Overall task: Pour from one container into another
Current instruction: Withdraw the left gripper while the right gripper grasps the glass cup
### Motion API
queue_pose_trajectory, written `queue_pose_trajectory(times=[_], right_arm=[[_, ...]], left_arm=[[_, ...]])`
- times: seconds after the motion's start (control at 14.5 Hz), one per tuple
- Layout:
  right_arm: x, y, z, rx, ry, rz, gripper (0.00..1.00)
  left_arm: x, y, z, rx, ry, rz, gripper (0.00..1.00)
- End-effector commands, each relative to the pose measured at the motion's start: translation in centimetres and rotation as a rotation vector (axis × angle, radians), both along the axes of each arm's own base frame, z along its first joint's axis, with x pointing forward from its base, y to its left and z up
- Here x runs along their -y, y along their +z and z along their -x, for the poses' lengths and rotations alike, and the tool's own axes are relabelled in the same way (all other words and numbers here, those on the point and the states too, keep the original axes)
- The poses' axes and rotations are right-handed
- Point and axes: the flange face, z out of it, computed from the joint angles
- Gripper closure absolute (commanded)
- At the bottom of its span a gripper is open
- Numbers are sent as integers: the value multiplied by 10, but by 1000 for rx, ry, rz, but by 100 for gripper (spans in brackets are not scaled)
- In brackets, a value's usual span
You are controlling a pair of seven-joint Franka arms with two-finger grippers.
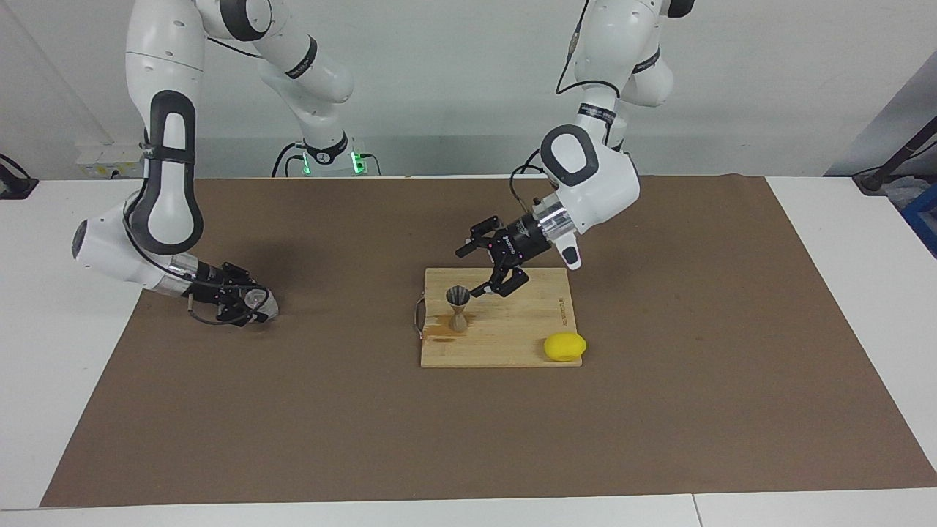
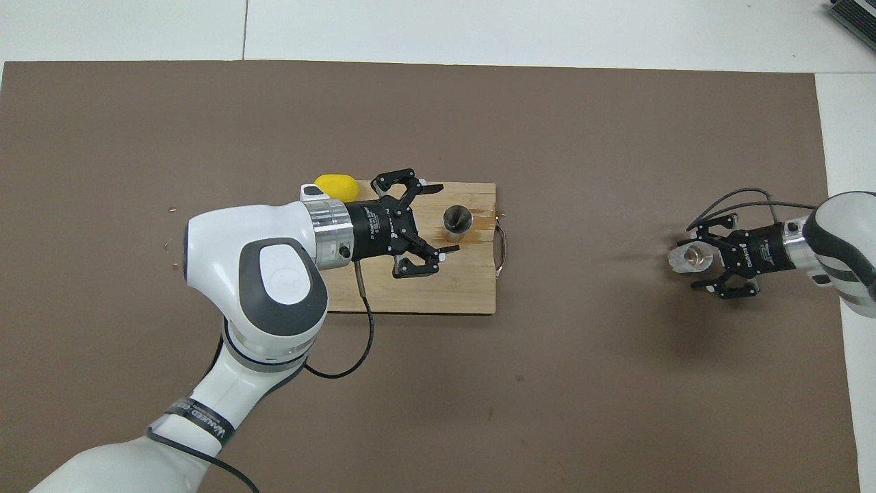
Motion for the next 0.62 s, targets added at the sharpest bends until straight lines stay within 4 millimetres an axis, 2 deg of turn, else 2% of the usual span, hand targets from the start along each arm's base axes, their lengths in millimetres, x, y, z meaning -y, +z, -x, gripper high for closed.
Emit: queue_pose_trajectory(times=[0.0, 0.14, 0.28, 0.34, 0.41, 0.48, 0.55], right_arm=[[-2, 2, 3, -22, -50, -13, 22], [-2, 4, 1, -28, -71, -15, 28], [-1, 5, 0, -40, -91, -13, 42], [-1, 8, -3, -45, -106, -11, 52], [-2, 10, -3, -62, -114, -18, 82], [-3, 13, -4, -71, -122, -21, 100], [-2, 15, -5, -70, -126, -19, 100]], left_arm=[[-26, 19, -16, 37, -141, -66, 0], [-49, 32, -30, 82, -228, -156, 0], [-75, 49, -44, 147, -316, -287, 0], [-89, 58, -51, 181, -353, -357, 0], [-102, 67, -55, 223, -404, -434, 0], [-114, 76, -60, 277, -448, -505, 0], [-126, 83, -64, 334, -497, -574, 0]])
